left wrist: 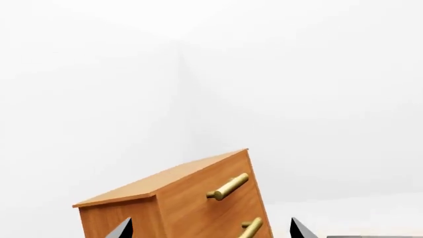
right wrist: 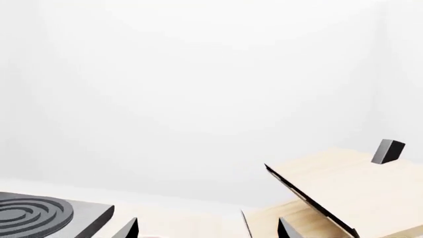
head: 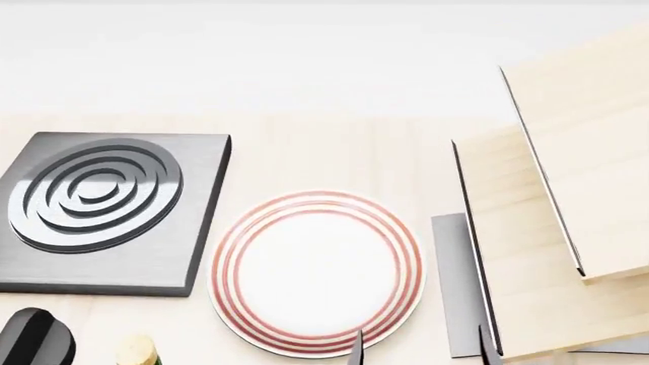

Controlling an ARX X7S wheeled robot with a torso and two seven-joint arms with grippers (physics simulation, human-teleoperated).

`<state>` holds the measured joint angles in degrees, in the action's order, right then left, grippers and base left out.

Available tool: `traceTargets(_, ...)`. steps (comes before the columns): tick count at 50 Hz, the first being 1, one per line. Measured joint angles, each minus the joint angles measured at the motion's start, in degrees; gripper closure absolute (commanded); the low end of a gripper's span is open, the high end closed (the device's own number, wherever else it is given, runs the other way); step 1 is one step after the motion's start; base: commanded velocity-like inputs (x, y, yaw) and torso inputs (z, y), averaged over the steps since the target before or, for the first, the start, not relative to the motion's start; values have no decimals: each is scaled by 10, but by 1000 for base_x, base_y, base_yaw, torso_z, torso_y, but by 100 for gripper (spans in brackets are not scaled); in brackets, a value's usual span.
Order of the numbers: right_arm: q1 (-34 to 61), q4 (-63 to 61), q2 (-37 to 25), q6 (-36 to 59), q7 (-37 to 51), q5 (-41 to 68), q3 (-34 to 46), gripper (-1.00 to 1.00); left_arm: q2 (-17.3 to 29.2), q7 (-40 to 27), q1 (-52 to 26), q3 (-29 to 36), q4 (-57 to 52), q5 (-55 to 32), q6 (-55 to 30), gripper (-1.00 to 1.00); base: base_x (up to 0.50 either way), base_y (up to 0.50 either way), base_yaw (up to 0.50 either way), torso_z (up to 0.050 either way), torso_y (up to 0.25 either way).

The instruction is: Pick up the akita bowl and put it on the plate.

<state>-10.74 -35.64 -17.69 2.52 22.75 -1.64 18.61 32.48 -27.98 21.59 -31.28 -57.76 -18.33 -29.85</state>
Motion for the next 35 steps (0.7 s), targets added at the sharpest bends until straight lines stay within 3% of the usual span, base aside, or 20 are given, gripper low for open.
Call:
traceTargets(19, 3, 10, -2, -3, 3, -2, 12, -100, 53, 3, -27, -4, 18, -52, -82, -100, 0, 0, 0, 0, 0)
traceTargets(35, 8, 19, -4, -2, 7, -3, 20, -100, 61, 18, -30, -3, 52, -86, -113, -100, 0, 0, 0, 0, 0)
